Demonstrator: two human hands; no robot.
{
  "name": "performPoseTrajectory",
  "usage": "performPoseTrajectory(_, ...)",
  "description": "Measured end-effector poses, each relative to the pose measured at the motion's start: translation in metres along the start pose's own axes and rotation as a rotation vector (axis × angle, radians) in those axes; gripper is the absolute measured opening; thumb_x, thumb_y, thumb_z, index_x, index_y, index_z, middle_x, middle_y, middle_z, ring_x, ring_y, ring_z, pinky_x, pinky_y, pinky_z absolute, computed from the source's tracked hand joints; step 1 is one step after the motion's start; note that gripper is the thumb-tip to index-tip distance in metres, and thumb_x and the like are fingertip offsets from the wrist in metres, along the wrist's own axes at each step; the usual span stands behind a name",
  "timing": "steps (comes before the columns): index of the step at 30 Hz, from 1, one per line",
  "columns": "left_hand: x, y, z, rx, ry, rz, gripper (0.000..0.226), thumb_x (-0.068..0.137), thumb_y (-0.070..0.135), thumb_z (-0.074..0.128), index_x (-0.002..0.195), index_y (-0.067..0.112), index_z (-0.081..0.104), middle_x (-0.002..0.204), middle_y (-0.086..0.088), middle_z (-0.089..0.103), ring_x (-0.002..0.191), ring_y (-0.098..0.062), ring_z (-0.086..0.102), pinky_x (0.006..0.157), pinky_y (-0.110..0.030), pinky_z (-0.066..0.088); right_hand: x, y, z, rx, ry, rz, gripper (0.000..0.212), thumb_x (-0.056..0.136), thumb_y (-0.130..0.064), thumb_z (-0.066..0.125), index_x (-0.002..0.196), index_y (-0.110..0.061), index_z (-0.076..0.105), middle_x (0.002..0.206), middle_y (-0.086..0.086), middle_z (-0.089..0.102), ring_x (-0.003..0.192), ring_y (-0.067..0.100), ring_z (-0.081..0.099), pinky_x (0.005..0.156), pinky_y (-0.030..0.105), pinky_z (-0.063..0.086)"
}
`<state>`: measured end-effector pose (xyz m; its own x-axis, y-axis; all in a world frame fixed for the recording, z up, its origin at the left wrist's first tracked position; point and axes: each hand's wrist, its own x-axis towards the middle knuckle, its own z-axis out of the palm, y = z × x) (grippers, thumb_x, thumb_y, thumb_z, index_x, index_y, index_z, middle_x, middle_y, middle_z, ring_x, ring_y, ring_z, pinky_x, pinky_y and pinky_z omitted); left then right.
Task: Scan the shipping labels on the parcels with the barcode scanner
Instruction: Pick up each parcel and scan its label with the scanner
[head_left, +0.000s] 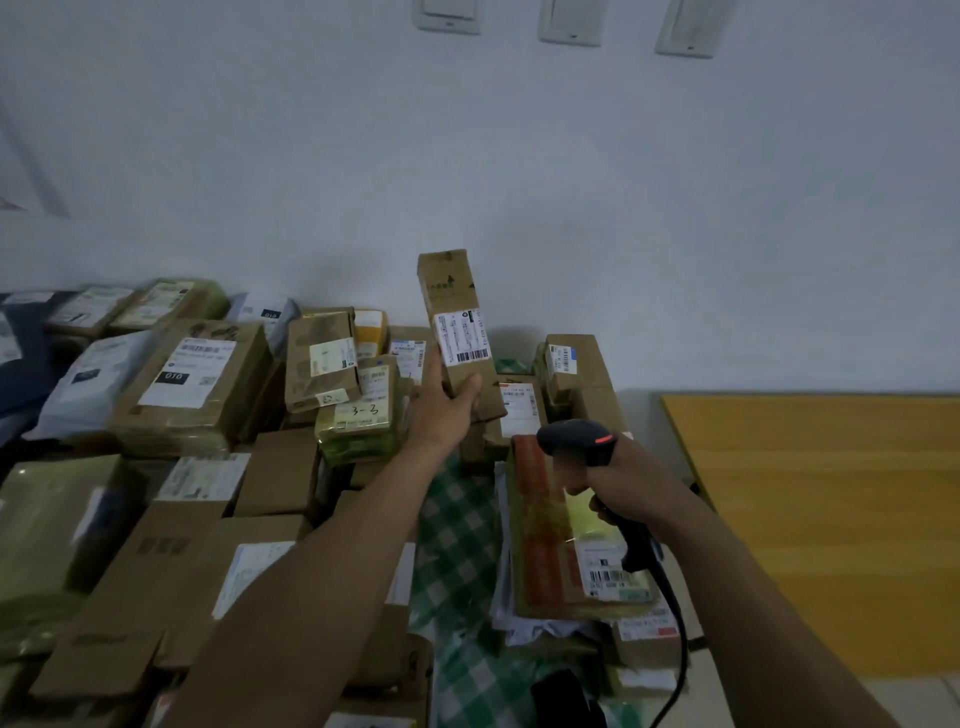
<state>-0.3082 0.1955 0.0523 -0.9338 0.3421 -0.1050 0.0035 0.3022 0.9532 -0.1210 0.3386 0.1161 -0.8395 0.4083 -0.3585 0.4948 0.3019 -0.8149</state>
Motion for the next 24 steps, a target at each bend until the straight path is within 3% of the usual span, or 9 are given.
performPoseTrajectory(2,0.018,0.008,0.011,0.003,-0.093,-0.056,0.066,0.104,0.035,0.058,0.16,0.042,0.023,0.149,0.014,0.049,0.136,-0.014,0.048,0.114,-0.046,0.039,0.01,0.004,0.0,-0.008,-0.026,0.032,0.031,0.102,-0.02,0.061,0.13,-0.033,0.064,0.088,0.015,0.071,0.054,0.014,0.055,0.052,0.026,0.048)
performPoseTrajectory(5,0.043,0.006,0.031,0.024,-0.219,-0.129,0.06,0.104,0.035,0.059,0.157,0.041,0.032,0.15,0.006,0.054,0.137,-0.021,0.053,0.111,-0.046,0.043,0.026,0.015,0.003,-0.017,-0.037,0.073,0.029,0.102,-0.024,0.064,0.13,-0.029,0.064,0.087,0.019,0.07,0.05,0.011,0.056,0.049,0.027,0.047)
performPoseTrajectory(8,0.059,-0.003,0.047,0.061,-0.333,-0.2,0.057,0.103,0.033,0.061,0.155,0.036,0.038,0.147,0.004,0.057,0.135,-0.022,0.055,0.107,-0.04,0.043,0.035,0.023,0.006,0.009,-0.044,0.121,0.023,0.1,-0.026,0.07,0.122,-0.032,0.066,0.077,0.009,0.065,0.058,0.016,0.058,0.052,0.029,0.048)
performPoseTrajectory(11,0.069,-0.013,0.06,0.086,-0.416,-0.207,0.056,0.103,0.033,0.062,0.155,0.031,0.04,0.142,0.007,0.058,0.129,-0.018,0.055,0.101,-0.034,0.043,0.041,0.027,0.006,-0.012,-0.061,0.126,0.023,0.099,-0.029,0.071,0.121,-0.035,0.067,0.089,0.0,0.072,0.07,0.014,0.065,0.055,0.025,0.051)
performPoseTrajectory(14,0.074,-0.029,0.072,0.093,-0.502,-0.242,0.06,0.1,0.033,0.067,0.154,0.029,0.043,0.146,-0.001,0.058,0.132,-0.022,0.056,0.104,-0.035,0.045,0.048,0.032,0.005,-0.012,-0.063,0.135,0.028,0.099,-0.032,0.072,0.126,-0.036,0.067,0.1,0.001,0.076,0.083,0.019,0.071,0.061,0.028,0.054)
performPoseTrajectory(17,0.075,-0.042,0.082,0.092,-0.538,-0.256,0.054,0.098,0.028,0.07,0.148,0.026,0.051,0.142,-0.002,0.063,0.124,-0.019,0.063,0.107,-0.037,0.049,0.05,0.035,0.004,0.01,-0.073,0.154,0.028,0.098,-0.033,0.072,0.126,-0.035,0.066,0.095,0.006,0.075,0.075,0.022,0.068,0.059,0.031,0.052)
performPoseTrajectory(19,0.076,-0.045,0.087,0.057,-0.568,-0.28,0.053,0.096,0.022,0.071,0.146,0.026,0.054,0.137,0.001,0.066,0.112,-0.013,0.067,0.098,-0.033,0.056,0.051,0.037,0.004,0.04,-0.074,0.169,0.029,0.099,-0.033,0.071,0.126,-0.036,0.064,0.084,0.007,0.069,0.065,0.017,0.061,0.055,0.03,0.049)
performPoseTrajectory(22,0.077,-0.043,0.09,0.083,-0.59,-0.243,0.057,0.094,0.011,0.071,0.146,0.026,0.053,0.122,0.007,0.067,0.087,0.005,0.063,0.059,-0.008,0.052,0.051,0.039,0.003,0.076,-0.078,0.19,0.032,0.099,-0.032,0.071,0.129,-0.037,0.061,0.083,0.01,0.064,0.067,0.019,0.057,0.054,0.03,0.048)
performPoseTrajectory(24,0.079,-0.047,0.092,0.107,-0.611,-0.214,0.059,0.093,0.013,0.074,0.147,0.027,0.053,0.129,0.005,0.067,0.088,0.005,0.061,0.064,-0.01,0.052,0.051,0.039,0.003,0.091,-0.076,0.187,0.033,0.099,-0.031,0.071,0.13,-0.037,0.06,0.085,0.012,0.063,0.068,0.02,0.057,0.054,0.03,0.049)
